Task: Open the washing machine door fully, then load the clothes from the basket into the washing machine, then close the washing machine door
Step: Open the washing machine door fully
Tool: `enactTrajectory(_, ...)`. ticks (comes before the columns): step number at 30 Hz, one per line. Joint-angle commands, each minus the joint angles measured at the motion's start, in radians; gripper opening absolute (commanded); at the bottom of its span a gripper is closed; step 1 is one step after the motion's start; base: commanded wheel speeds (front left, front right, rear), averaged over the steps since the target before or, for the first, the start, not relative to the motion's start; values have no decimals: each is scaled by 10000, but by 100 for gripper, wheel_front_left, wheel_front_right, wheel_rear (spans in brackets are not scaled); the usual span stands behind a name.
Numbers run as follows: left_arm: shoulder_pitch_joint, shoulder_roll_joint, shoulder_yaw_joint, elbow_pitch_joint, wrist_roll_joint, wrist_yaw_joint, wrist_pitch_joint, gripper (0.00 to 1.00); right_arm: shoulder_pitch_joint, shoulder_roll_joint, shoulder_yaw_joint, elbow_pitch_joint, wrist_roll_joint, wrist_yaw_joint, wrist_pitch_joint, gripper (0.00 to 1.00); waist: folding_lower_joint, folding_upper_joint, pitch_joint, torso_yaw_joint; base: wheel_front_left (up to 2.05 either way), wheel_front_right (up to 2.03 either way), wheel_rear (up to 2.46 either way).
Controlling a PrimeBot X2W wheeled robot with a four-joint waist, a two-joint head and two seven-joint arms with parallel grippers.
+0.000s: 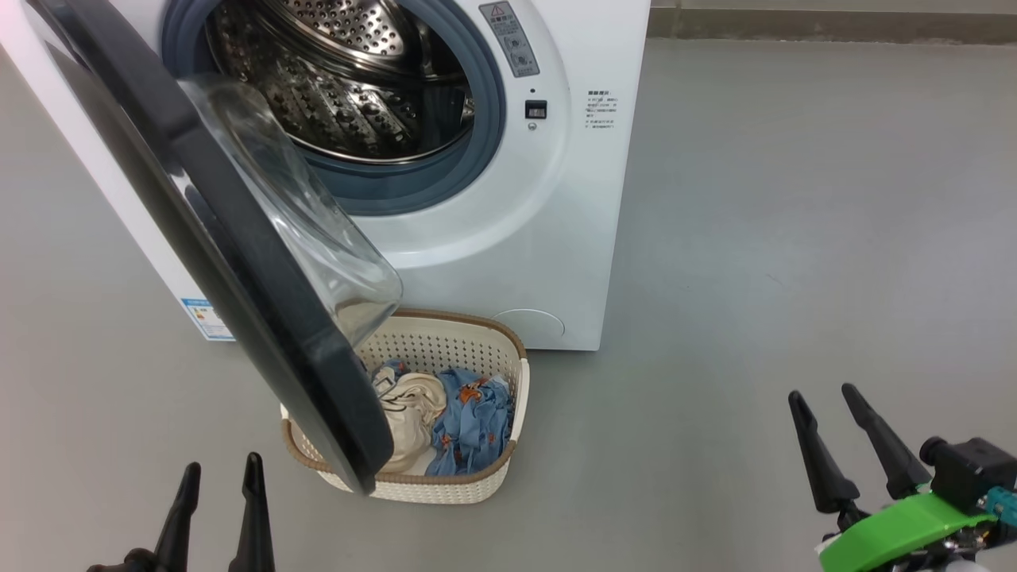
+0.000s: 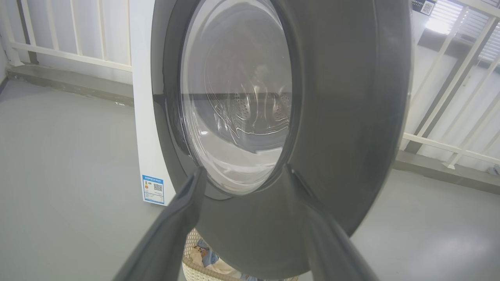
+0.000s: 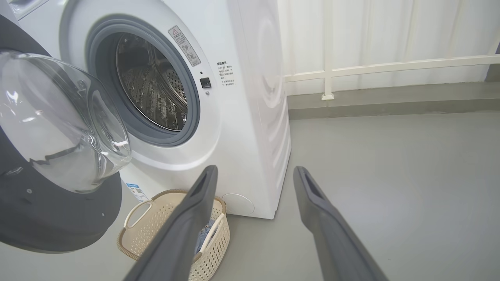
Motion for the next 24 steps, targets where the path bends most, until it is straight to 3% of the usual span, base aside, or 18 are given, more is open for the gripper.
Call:
enactTrajectory(1, -304, 142, 279, -159, 90, 6, -65, 100, 129, -74, 51, -273, -226, 58, -121, 100, 0, 0, -7, 12, 0, 0, 0)
enactTrajectory(12, -464, 133, 344, -128, 70, 6, -65, 100, 502, 211, -131, -192, -693, 58, -122, 100, 0, 0, 92, 19, 0, 0, 0)
enactTrajectory(13, -496, 130, 416, -134, 111, 6, -65, 58, 506, 222, -139, -188, -699, 58, -122, 100, 0, 0, 92, 18, 0, 0, 0)
enactTrajectory(14, -538, 116, 523, -161, 146, 6, -65, 37, 507, 232, -130, -185, -689, 58, -122, 100, 0, 0, 94, 16, 0, 0, 0)
enactTrajectory(15, -583, 99, 620, -213, 202, 6, -65, 0, 505, 233, -112, -187, -681, 58, -122, 100, 0, 0, 96, 15, 0, 0, 0)
enactTrajectory(24, -996, -128, 1201, -2077, 809, 43, -65, 0, 498, 232, -131, -274, -699, 58, -122, 100, 0, 0, 143, 73, 0, 0, 0)
